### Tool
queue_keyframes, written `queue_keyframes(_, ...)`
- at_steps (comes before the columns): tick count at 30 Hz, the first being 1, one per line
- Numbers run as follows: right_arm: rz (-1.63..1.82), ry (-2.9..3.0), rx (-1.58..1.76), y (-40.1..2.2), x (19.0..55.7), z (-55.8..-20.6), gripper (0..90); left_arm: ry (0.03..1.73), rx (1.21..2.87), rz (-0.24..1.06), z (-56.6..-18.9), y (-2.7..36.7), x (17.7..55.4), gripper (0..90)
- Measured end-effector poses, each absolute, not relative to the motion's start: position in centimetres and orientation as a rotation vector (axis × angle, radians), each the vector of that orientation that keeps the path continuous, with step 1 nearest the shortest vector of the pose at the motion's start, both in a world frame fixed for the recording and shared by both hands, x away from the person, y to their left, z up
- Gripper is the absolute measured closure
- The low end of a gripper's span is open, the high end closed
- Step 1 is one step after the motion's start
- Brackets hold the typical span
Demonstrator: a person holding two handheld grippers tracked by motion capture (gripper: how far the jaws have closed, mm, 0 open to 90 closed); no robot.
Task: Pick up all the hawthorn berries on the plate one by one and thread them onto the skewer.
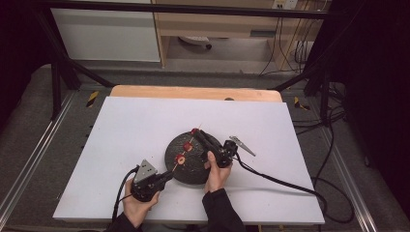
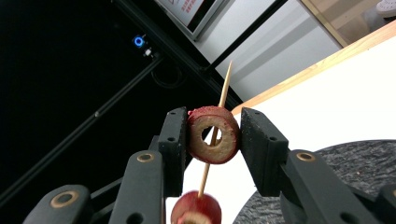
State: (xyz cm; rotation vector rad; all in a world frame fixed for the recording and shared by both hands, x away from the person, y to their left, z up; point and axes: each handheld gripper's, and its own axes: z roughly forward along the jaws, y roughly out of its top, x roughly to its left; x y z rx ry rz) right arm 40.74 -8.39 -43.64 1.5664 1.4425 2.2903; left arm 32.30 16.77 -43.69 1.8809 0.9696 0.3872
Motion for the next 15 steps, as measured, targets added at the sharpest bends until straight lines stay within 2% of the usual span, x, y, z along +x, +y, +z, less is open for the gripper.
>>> queue_keyframes(9,2.217,1.585,1.561,-8.2,40.4,-44.1,60.7,0.969,1.883,0.390,-43.8,17.0,32.4,88.6)
queue_keyframes(15,2.132,1.686,1.492,-8.9,40.3,-43.1,47.9,0.965,1.873,0.383,-43.7,17.6,32.3,88.7)
